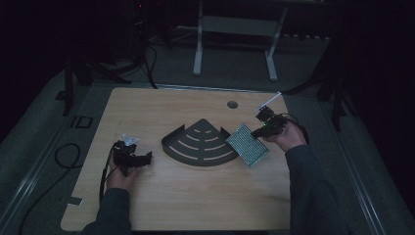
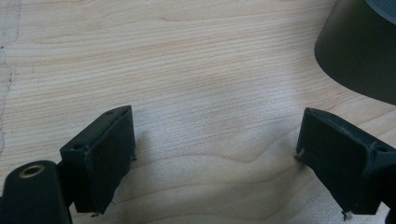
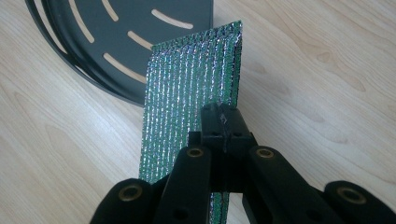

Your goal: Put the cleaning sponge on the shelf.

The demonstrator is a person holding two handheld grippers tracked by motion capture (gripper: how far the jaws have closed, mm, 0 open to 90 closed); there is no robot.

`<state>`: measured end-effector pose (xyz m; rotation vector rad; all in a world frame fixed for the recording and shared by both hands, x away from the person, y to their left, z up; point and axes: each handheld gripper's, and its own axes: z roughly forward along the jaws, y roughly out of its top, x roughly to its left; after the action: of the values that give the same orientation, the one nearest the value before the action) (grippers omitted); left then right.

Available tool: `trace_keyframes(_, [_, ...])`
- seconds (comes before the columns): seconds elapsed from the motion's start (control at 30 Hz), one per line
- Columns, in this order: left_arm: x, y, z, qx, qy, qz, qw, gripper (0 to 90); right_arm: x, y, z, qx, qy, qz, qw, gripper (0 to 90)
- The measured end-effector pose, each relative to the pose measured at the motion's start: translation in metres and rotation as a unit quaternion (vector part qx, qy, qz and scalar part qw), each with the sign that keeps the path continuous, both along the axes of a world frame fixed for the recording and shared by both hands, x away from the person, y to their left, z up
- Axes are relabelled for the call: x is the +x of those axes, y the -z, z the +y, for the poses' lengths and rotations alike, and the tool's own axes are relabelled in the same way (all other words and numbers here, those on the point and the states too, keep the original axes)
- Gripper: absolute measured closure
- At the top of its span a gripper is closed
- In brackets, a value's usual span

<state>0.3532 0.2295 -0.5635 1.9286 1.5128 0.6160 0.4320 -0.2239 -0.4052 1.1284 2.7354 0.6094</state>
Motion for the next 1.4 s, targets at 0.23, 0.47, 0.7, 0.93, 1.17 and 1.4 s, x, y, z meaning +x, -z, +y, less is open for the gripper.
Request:
trace_keyframes(0.23, [0.0,0.0,0.0,0.0,0.0,0.0,1.0,11.8,0.006,0.0,0.005,0.006,0.002,-0.001,1.0,89.9])
trace_keyframes(0.47, [0.0,0.0,0.0,0.001,0.001,0.001,1.0,11.8,0.01,-0.002,0.011,0.011,-0.001,-0.002,0.9999,89.9])
trace_keyframes(0.7, [0.0,0.0,0.0,0.001,0.0,0.001,1.0,11.8,0.014,-0.005,0.019,0.015,-0.005,-0.004,0.9999,89.9])
trace_keyframes(0.93, [0.0,0.0,0.0,0.0,-0.001,0.0,1.0,11.8,0.019,-0.008,0.026,0.015,-0.009,-0.009,0.9998,90.0])
trace_keyframes(1.17, [0.0,0.0,0.0,0.0,-0.001,0.001,1.0,11.7,0.023,-0.009,0.033,0.021,-0.012,-0.007,0.9997,89.9])
trace_keyframes(1.4, [0.0,0.0,0.0,-0.001,-0.001,0.001,1.0,11.7,0.03,-0.005,0.039,0.028,-0.009,-0.009,0.9995,89.9])
